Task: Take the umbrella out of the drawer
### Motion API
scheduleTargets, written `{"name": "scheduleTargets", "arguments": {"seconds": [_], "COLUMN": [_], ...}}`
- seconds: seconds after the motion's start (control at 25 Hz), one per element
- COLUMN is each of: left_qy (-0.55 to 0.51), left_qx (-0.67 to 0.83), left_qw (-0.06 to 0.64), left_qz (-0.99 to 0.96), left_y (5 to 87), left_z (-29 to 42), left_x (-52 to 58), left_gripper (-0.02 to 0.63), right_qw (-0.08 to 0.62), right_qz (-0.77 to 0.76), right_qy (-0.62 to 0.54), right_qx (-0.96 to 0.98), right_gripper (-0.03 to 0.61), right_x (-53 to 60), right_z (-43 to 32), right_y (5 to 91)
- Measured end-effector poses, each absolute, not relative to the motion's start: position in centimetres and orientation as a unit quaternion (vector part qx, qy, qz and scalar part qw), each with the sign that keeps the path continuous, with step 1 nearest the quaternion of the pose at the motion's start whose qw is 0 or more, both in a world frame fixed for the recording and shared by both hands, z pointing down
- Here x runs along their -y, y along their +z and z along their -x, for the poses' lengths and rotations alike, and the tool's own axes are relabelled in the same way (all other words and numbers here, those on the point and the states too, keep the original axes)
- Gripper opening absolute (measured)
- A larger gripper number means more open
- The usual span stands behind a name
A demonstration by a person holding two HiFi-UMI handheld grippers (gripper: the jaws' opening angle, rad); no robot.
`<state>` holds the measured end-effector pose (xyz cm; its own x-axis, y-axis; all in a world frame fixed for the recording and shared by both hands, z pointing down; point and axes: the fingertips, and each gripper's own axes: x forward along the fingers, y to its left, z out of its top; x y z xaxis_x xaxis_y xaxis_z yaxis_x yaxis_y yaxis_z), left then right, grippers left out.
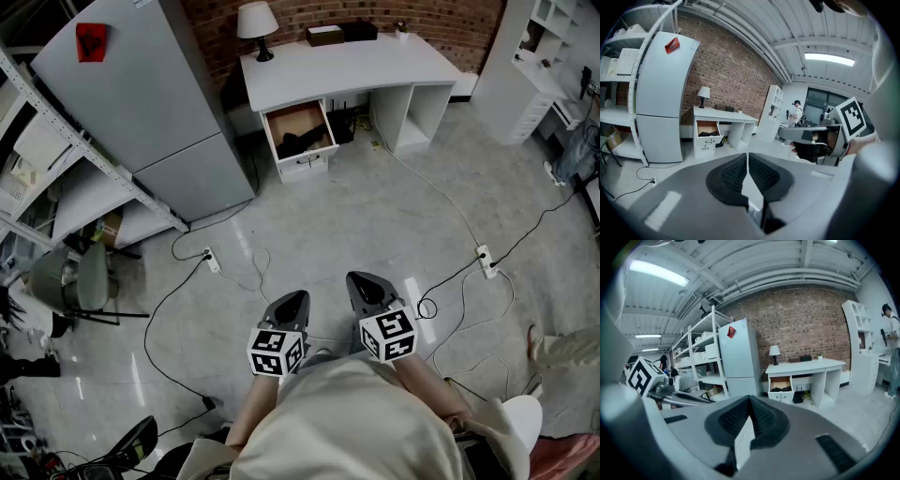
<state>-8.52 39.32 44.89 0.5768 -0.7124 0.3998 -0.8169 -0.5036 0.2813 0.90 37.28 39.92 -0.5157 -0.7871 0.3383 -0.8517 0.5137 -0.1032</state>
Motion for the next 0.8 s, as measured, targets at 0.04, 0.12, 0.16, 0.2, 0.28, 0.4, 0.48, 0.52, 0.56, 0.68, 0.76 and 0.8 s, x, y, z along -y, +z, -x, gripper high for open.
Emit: {"name": "scheduleTargets", "arguments": {"seconds": [0.04,0.12,0.16,0.2,0.28,0.4,0.48,0.52,0.56,0.68,0.76,0.8], "left_qy": [0.114,0.104,0.096,0.086,0.068,0.061,0.06,0.058,0.056,0.052,0.052,0.052], "left_qx": [0.45,0.462,0.47,0.477,0.49,0.499,0.502,0.502,0.503,0.506,0.507,0.506], "left_qw": [0.223,0.221,0.22,0.217,0.213,0.204,0.197,0.194,0.193,0.192,0.189,0.188], "left_qz": [-0.857,-0.852,-0.85,-0.847,-0.842,-0.84,-0.84,-0.841,-0.841,-0.839,-0.84,-0.84], "left_y": [44.5,43.7,43.2,42.8,41.9,41.1,40.7,40.5,40.4,40.2,40.1,40.2], "left_z": [9.0,9.9,10.2,10.4,11.0,11.9,12.3,12.3,12.3,12.4,12.5,12.5], "left_x": [-40.0,-41.4,-41.9,-42.3,-42.7,-43.1,-43.2,-43.2,-43.2,-43.2,-43.2,-43.2], "left_gripper": [0.018,0.018,0.018,0.018,0.018,0.018,0.018,0.018,0.018,0.018,0.018,0.018], "right_qw": [0.122,0.118,0.117,0.116,0.112,0.102,0.097,0.096,0.095,0.097,0.1,0.101], "right_qz": [-0.479,-0.485,-0.488,-0.492,-0.499,-0.5,-0.497,-0.496,-0.495,-0.488,-0.48,-0.476], "right_qy": [0.125,0.117,0.113,0.107,0.094,0.079,0.079,0.08,0.08,0.083,0.083,0.083], "right_qx": [0.86,0.859,0.857,0.856,0.854,0.856,0.858,0.859,0.86,0.863,0.867,0.87], "right_gripper": [0.002,0.002,0.002,0.002,0.002,0.002,0.002,0.002,0.002,0.002,0.002,0.002], "right_x": [-38.2,-39.8,-40.6,-41.2,-41.9,-42.8,-43.1,-43.2,-43.4,-43.6,-43.6,-43.5], "right_z": [-0.8,-0.9,-1.1,-1.2,-1.5,-1.1,-0.8,-0.7,-0.7,-0.3,0.1,0.4], "right_y": [39.4,38.6,38.3,38.1,37.6,36.9,36.8,36.8,36.8,37.1,37.3,37.5]}}
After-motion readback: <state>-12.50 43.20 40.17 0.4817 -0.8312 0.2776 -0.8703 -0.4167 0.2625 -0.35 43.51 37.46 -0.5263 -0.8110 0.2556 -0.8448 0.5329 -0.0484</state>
